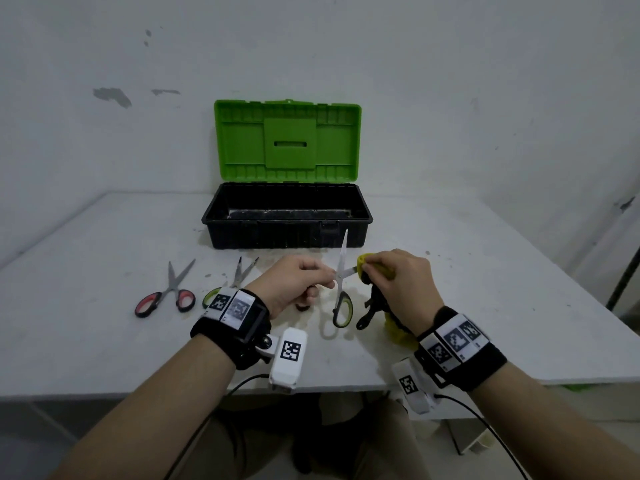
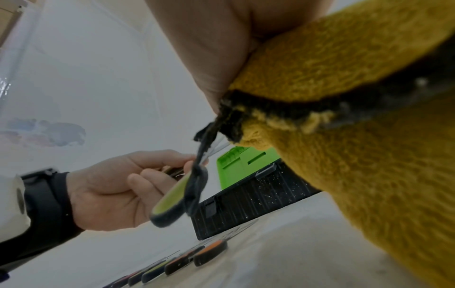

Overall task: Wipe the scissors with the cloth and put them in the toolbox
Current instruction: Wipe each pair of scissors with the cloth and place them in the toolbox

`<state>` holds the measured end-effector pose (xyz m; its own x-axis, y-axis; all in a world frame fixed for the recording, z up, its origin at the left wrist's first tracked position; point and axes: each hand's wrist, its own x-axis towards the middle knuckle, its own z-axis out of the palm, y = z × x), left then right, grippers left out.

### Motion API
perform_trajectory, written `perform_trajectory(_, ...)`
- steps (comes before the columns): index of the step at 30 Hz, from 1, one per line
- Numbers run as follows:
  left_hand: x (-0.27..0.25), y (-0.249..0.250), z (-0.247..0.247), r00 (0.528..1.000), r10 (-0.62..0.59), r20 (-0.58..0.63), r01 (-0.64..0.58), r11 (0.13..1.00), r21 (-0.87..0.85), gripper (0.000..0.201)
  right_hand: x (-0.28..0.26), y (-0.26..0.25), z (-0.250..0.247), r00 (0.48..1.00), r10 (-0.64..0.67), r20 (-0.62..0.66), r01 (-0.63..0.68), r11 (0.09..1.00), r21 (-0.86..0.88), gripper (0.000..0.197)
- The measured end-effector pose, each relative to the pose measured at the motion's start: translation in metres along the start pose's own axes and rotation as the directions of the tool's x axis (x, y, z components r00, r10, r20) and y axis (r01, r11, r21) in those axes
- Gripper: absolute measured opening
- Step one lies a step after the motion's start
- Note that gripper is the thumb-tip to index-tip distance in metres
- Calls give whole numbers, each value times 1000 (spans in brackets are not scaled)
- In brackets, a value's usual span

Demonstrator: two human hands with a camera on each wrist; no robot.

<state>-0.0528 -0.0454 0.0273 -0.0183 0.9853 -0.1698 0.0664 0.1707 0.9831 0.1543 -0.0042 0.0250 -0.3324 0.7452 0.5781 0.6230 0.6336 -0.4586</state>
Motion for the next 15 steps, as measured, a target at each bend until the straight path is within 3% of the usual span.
perform_trajectory(5, 1, -4, -1, 999, 30, -15, -30, 999, -10, 24, -1, -3, -1, 1000, -5, 0, 5, 1000, 10, 7)
perform_trajectory(11, -2, -6, 2, 995, 31, 92, -2, 955, -296, 23, 1, -2, -1, 1000, -9, -30, 10, 1000, 18, 7)
perform_trajectory(15, -4, -6, 8, 992, 79, 96, -30, 901, -432, 22, 2, -2, 0, 999, -11, -43, 12, 1000, 24, 8)
